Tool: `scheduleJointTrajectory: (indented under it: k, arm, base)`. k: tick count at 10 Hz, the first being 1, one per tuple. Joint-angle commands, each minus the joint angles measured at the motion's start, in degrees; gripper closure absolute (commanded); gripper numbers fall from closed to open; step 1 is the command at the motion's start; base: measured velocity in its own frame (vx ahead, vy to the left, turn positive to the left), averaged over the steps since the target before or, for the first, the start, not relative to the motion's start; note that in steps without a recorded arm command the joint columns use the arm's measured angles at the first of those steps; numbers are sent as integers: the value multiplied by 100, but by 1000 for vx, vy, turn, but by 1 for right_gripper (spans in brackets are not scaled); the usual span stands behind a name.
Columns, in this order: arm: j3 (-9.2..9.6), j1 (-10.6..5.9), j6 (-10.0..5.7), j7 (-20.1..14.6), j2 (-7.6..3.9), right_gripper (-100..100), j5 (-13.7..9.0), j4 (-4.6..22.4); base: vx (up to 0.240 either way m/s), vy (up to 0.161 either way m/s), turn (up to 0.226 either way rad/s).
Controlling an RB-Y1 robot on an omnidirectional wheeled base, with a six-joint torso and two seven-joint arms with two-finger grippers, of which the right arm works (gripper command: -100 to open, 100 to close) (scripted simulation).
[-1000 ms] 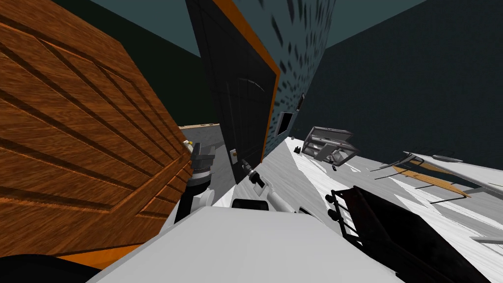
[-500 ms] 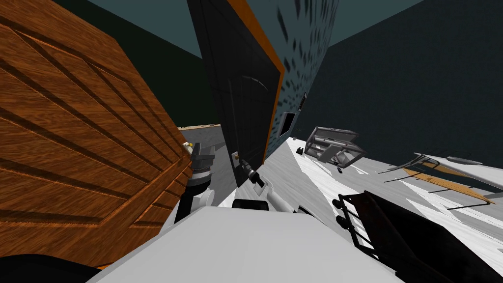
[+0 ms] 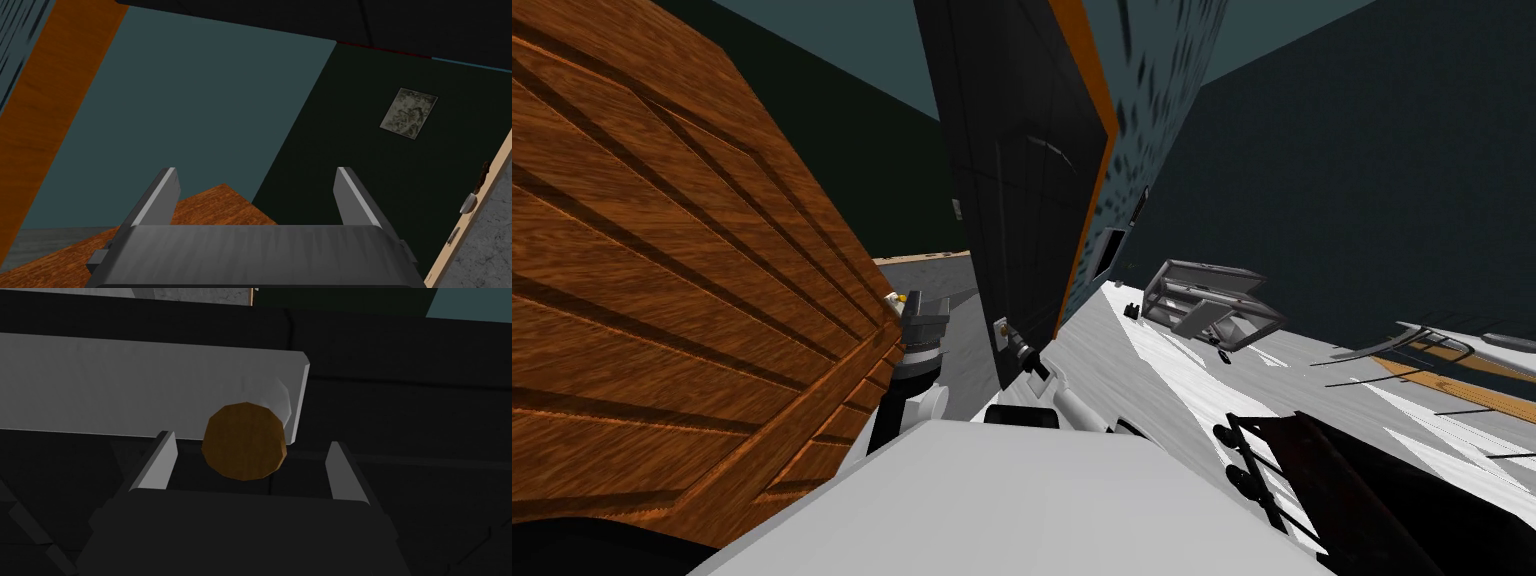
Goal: Push the door open
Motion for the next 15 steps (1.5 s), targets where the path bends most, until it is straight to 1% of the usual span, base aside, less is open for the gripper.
scheduleJointTrajectory:
  k: [1,2,3,8,11,15]
  arm:
    - [-35,-1,-1,21,47,-100,3,35]
    - [-21,-1,-2,12,28,-100,2,22]
    - [-21,-1,-2,12,28,100,2,22]
    - [-21,-1,-2,12,28,100,2,22]
    - [-148,70,30,-7,-11,100,148,-23]
    - [-300,170,62,-32,-30,100,327,-77]
  base:
    - [156,136,35]
    - [64,60,1]
    - [-5,-7,-7]
    - [-8,-8,5]
    - [78,161,-110]
    - [106,169,-93]
